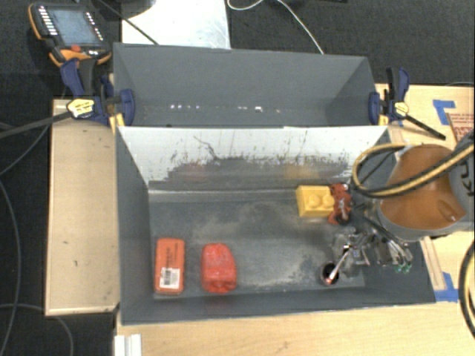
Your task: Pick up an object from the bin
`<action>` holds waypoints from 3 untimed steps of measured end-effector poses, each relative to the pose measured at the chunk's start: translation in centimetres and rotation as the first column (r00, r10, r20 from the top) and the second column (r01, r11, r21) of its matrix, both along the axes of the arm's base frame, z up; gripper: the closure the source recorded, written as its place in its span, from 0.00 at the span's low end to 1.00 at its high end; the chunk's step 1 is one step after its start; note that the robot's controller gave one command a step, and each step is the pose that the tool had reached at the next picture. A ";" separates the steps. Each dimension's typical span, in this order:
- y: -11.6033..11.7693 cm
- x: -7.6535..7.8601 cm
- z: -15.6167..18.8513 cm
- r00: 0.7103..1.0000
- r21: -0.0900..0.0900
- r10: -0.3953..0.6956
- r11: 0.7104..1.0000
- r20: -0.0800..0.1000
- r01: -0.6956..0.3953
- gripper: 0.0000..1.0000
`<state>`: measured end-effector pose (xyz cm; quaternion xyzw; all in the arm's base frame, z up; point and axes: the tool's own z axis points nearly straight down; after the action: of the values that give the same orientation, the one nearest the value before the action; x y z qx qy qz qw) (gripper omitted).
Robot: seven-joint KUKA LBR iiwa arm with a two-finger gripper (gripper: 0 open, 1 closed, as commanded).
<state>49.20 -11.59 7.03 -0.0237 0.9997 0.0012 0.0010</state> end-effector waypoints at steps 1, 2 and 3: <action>-0.9 -0.5 0.1 1.000 0.000 0.005 1.000 0.000 -0.005 1.00; 0.1 0.7 7.1 1.000 -0.001 0.023 1.000 0.009 -0.023 1.00; -0.3 0.4 0.5 1.000 0.002 0.012 1.000 -0.004 -0.012 1.00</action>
Offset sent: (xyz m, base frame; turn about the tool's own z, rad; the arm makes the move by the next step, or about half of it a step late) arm 0.0045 0.0008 0.0667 -0.0200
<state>49.55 -11.90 7.49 -0.0296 0.9996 0.0022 -0.0011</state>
